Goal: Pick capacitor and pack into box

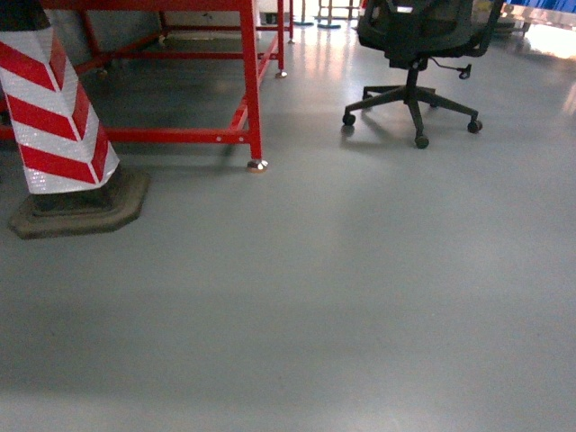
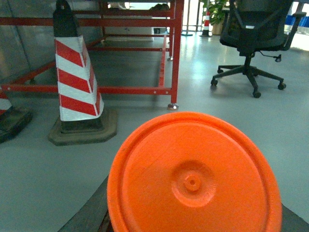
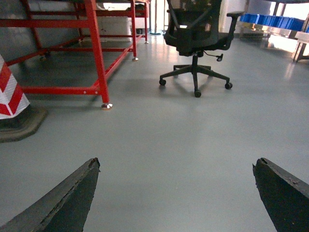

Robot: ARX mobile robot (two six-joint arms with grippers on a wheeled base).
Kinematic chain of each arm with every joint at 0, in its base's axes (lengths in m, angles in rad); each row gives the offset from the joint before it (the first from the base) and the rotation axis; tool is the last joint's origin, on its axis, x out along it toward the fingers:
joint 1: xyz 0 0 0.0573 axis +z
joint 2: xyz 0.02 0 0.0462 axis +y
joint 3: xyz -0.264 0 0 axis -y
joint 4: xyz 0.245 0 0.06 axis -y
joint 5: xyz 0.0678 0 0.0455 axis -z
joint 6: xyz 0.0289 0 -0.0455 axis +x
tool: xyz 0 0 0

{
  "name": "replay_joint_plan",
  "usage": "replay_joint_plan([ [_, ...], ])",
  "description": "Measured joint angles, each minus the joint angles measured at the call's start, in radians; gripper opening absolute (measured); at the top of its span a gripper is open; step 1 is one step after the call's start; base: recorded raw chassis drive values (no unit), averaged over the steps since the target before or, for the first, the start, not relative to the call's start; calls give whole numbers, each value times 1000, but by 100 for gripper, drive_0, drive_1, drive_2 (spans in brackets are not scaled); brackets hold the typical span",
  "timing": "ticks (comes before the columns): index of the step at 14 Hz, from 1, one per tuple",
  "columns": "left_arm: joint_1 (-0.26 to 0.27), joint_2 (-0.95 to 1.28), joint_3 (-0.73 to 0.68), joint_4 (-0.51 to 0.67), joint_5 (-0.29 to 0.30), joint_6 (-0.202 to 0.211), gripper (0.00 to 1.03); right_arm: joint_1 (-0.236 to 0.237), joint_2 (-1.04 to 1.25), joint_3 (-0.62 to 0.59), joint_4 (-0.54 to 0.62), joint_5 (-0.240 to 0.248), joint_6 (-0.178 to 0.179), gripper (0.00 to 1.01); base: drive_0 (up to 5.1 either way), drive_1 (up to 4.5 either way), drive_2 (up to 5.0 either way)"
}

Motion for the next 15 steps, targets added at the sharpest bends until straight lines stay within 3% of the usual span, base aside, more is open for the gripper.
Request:
replay_joint_plan([
  [15,0,0,0,-2,1,0,44,0,0,0,-3,1,0,98,-502,239,239],
])
